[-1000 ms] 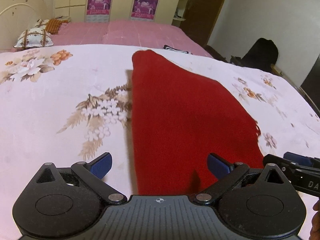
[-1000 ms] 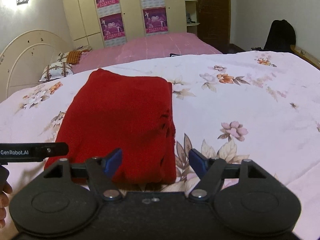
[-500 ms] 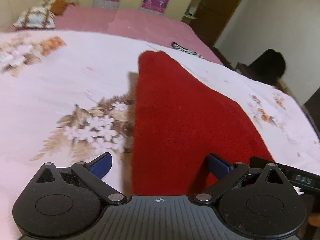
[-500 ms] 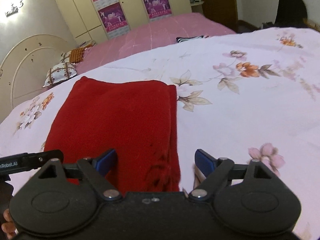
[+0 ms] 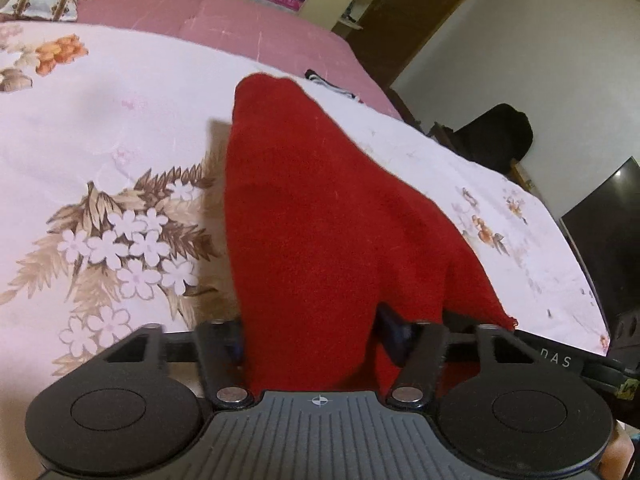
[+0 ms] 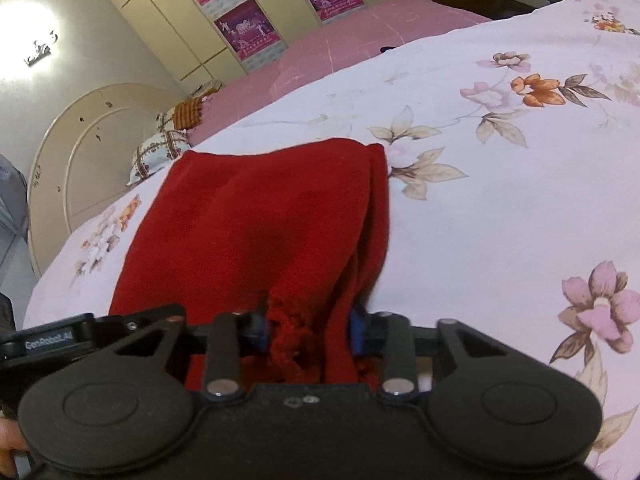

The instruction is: Fold small clothes

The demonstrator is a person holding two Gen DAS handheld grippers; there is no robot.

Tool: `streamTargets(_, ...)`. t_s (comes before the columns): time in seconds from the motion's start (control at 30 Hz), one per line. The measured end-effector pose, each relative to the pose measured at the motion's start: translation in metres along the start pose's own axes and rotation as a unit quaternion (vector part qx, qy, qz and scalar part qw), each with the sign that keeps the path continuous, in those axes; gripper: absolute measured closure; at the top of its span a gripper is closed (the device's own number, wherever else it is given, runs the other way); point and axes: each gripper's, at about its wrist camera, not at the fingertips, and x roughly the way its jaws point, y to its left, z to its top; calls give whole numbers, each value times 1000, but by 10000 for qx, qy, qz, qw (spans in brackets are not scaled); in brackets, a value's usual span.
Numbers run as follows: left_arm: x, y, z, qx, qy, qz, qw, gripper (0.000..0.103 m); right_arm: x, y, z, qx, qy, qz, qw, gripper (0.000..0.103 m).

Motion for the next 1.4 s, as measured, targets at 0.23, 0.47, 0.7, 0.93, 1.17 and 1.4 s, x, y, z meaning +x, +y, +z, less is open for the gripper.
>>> streamTargets(0.23,-40,4,8,78,-290,-88,9995,58,-22,33,4,-144,-377,245,9989,76)
streamTargets(0.47,-108,57,26,117,-609,250,9978,58,-21,101,4,-468,-427,720,9954,76)
streamTargets(0.7,-160,137,27,49,-804,723,9941,58,18,185,-17,-639,-234,1101,9916,76)
streamTargets(0.93,-156,206,18,-22,-691,1012,9925,57,64,243,-33,-919,-27,1036,9904,75)
streamTargets(1.17,-144,229,3,-87,-669,1219,9902,20,93,220,-43,-657,280,546,9960,70)
streamTargets(1.4,-177,200,21,72,-1337,1490,9797,20,70,231,-35,-971,-118,193,9950,70)
